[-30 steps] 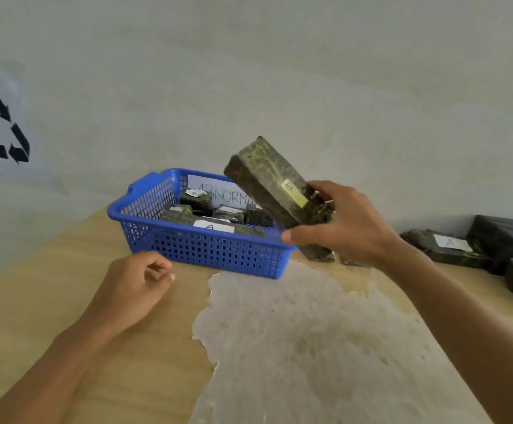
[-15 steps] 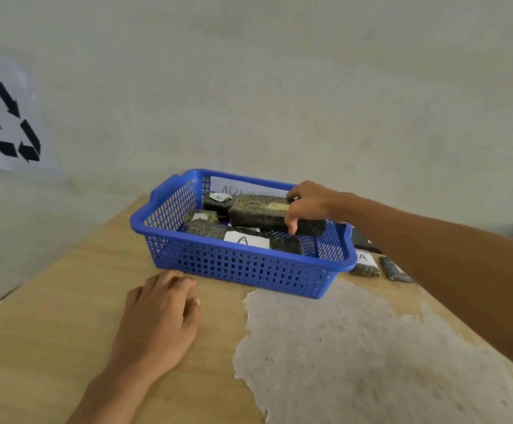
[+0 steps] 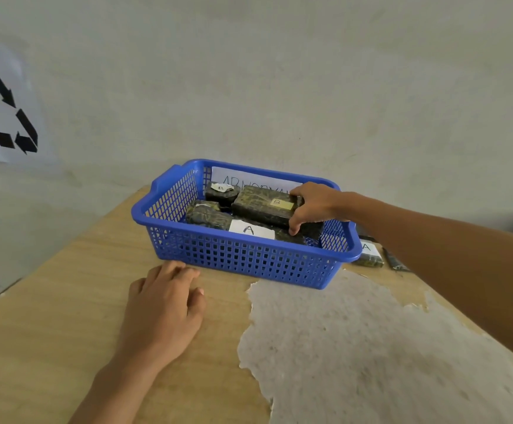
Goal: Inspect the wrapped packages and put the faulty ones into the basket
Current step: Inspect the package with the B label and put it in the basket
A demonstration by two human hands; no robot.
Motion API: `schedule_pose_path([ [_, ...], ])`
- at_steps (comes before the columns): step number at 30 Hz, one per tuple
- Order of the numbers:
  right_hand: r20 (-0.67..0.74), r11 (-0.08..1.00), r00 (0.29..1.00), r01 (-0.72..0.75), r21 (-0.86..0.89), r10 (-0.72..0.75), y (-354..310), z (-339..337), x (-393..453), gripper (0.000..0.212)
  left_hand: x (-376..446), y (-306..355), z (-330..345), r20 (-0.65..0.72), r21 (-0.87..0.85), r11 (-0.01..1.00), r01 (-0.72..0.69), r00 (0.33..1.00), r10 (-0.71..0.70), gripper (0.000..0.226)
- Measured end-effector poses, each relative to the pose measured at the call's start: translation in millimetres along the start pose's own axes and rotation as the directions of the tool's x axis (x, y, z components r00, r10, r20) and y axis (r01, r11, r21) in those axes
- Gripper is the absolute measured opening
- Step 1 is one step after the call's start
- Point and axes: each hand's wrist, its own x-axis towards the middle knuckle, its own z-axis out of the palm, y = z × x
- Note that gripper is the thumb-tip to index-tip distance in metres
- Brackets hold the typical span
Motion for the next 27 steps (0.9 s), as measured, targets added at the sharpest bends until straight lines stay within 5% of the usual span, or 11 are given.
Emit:
schedule_pose_path([
  [10,-0.221,0.983,0.975,0.048,0.175,-0.008,0,-7,-6,0.056,1,-1,2,-0.019,-0.026,1.0,-0.003,1.0,0.003,0.03],
  [16,-0.157,0.993,0.988,0.01,0.12,0.009,0,-9,-1,0.064,2,-2,3,-0.029,-0.036,0.999,-0.008,1.0,0.007,0.03],
  [22,-0.089,1.0,0.996,-0.003,0.024,0.006,-3,-5,3,0.101,1,-3,3,-0.039,-0.047,0.999,-0.018,0.999,0.016,0.03],
  [27,-0.011,0.998,1.0,-0.024,-0.066,0.023,-3,-3,7,0.097,2,-3,4,-0.043,-0.053,0.998,-0.015,0.999,0.013,0.029],
])
